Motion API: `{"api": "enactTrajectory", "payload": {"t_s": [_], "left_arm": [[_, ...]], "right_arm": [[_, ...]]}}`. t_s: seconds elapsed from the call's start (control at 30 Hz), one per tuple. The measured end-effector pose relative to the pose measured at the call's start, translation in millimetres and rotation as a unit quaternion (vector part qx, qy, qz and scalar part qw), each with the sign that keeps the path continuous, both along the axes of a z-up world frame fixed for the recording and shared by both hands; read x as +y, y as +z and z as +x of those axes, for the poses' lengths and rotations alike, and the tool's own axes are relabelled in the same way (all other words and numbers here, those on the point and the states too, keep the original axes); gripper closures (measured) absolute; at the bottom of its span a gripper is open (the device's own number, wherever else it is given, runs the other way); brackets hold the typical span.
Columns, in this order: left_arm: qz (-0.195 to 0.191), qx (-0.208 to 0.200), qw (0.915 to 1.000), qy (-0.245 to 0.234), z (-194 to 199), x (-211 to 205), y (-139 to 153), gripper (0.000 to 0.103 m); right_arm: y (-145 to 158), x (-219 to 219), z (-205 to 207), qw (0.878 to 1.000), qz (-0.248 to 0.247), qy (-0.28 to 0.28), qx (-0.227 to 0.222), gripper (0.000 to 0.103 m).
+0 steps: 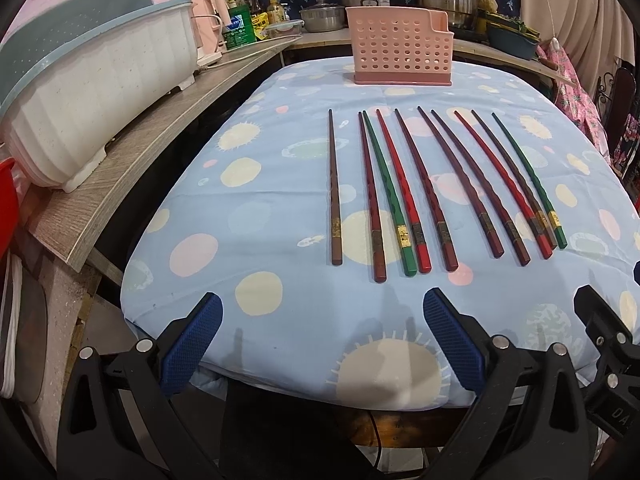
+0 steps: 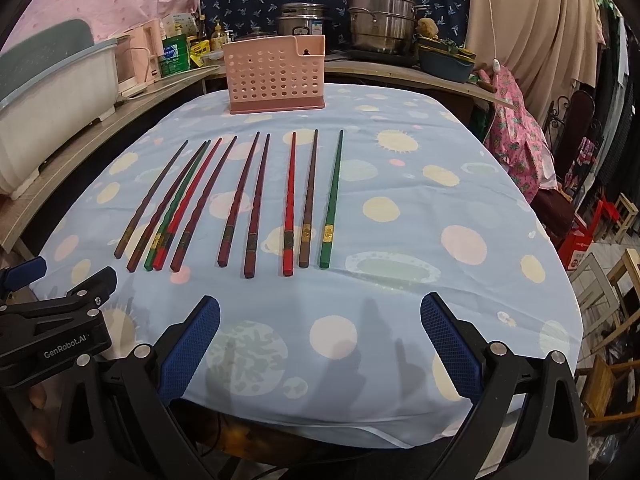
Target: Organize utensils
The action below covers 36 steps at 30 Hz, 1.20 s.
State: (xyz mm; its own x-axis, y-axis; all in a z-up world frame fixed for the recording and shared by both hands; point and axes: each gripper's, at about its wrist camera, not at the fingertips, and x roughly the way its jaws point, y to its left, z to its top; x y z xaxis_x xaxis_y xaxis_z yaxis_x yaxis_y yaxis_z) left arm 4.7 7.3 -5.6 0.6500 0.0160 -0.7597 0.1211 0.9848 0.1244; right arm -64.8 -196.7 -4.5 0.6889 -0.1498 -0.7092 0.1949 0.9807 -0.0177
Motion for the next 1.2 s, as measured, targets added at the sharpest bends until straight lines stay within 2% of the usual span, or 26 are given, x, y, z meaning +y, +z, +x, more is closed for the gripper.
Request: {"api": "enactTrajectory", "payload": {"t_s": [1.2], "left_arm": [[-0.002, 0.000, 1.0000, 0.003, -3.6, 2.3, -1.7, 0.007]], "right_arm": [[0.0, 3.9, -1.9, 1.000, -0.001, 0.002, -0.001, 0.007]]}}
